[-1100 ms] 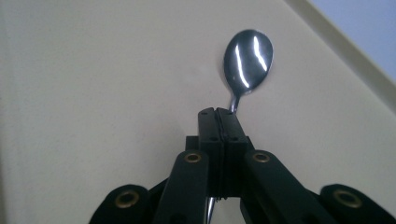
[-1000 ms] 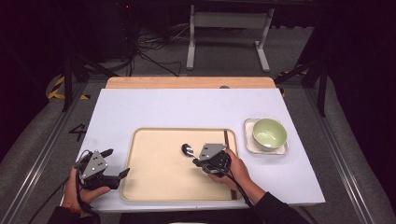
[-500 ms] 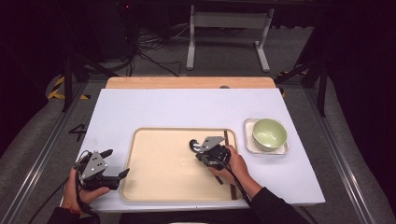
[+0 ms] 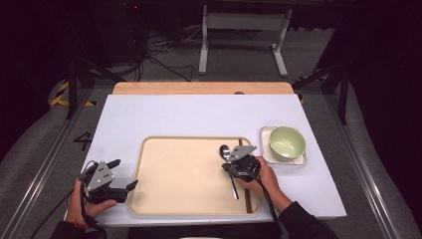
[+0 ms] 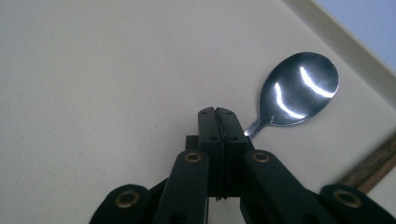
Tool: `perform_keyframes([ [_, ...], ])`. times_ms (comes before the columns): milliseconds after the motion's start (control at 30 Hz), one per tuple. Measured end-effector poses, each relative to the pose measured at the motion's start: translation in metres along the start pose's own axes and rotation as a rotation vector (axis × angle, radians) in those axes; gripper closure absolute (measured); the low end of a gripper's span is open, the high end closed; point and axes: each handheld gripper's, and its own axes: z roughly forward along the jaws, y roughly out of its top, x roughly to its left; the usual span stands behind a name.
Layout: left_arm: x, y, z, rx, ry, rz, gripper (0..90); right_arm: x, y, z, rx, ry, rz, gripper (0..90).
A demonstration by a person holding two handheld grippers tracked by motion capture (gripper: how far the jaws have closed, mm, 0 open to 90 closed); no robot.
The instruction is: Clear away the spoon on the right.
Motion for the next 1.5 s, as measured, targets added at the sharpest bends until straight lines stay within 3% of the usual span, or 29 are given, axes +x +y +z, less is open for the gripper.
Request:
perform_keyframes([
  [400,0.0,0.0,0.001,0.002,-0.003,0.001,11.9,-0.004,-0.014,-0.011,-0.004,0.002,0.042,90.0],
  [767,0.0,0.001,0.001,0.01,-0.003,0.011,11.8,-0.005,-0.013,-0.014,-0.022,0.004,0.049,87.4],
  [1033,0.001,0.0,0.001,0.004,-0.009,0.009,11.9,-0.005,-0.008,-0.03,-0.089,0.014,0.026,84.4],
  [1500,0.001,0.0,0.0,0.004,-0.002,0.01,12.1,-0.002,-0.002,-0.055,-0.144,0.008,-0.017,79.3],
])
